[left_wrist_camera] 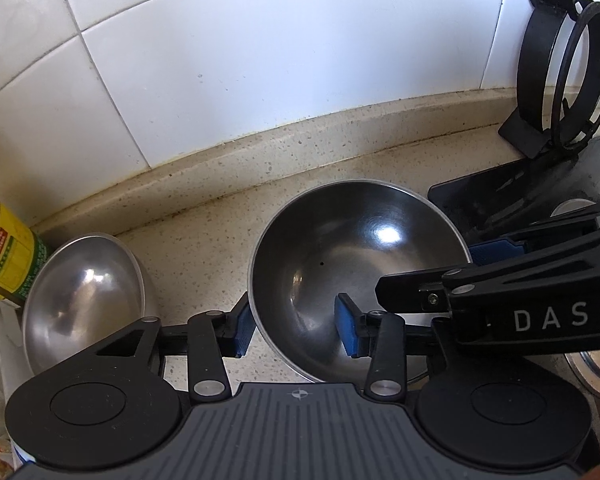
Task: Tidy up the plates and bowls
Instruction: 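Lift the large steel bowl with both grippers toward the steel bowl by the wall, then lower the large steel bowl into the other steel bowl with both grippers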
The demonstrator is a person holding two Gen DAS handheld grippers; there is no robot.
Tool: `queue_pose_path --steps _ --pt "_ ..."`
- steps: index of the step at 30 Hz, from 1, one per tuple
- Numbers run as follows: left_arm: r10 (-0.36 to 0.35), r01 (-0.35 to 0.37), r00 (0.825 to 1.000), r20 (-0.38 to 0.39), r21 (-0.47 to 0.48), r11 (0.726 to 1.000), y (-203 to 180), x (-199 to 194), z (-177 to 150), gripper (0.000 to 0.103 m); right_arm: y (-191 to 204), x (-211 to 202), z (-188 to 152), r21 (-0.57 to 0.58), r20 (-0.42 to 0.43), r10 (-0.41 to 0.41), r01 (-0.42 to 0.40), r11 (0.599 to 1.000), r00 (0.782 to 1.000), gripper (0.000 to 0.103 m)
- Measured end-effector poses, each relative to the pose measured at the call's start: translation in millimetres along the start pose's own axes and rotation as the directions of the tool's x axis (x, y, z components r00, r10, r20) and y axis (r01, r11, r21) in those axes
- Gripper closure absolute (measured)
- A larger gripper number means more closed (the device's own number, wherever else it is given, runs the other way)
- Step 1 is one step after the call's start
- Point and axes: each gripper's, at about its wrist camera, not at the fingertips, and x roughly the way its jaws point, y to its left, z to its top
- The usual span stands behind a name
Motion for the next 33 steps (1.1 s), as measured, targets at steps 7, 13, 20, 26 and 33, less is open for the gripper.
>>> queue_pose_path --steps 7,13,20,26,33 --pt "0.0 0.0 1.0 0.005 -0.003 1.0 0 -3 0 0.053 -1 -1 1 0.015 0.0 0.004 -0.004 1.0 1.0 0.054" --pt "-0.01 0.01 1.0 0.019 -0.002 1.0 0 -10 1 0.043 -1 -4 3 0.026 0.006 0.015 -0.015 1.0 1.0 0.054" --pt "-0.019 0.02 0.999 0.033 -0.006 1.0 1 -14 3 0.043 -3 -1 5 0.036 0.005 0.013 -0.014 0.999 1.0 0.054" --pt "-0.019 0.019 1.0 0.017 -0.027 0.999 6 -9 3 0.042 -1 -1 6 0.047 0.004 0.031 -0.031 0.998 1.0 0.054" --pt "-0.022 0.023 0.999 0.044 -0.027 0.999 8 -20 4 0.042 -1 -6 9 0.065 0.014 0.044 -0.045 0.997 0.999 0.054"
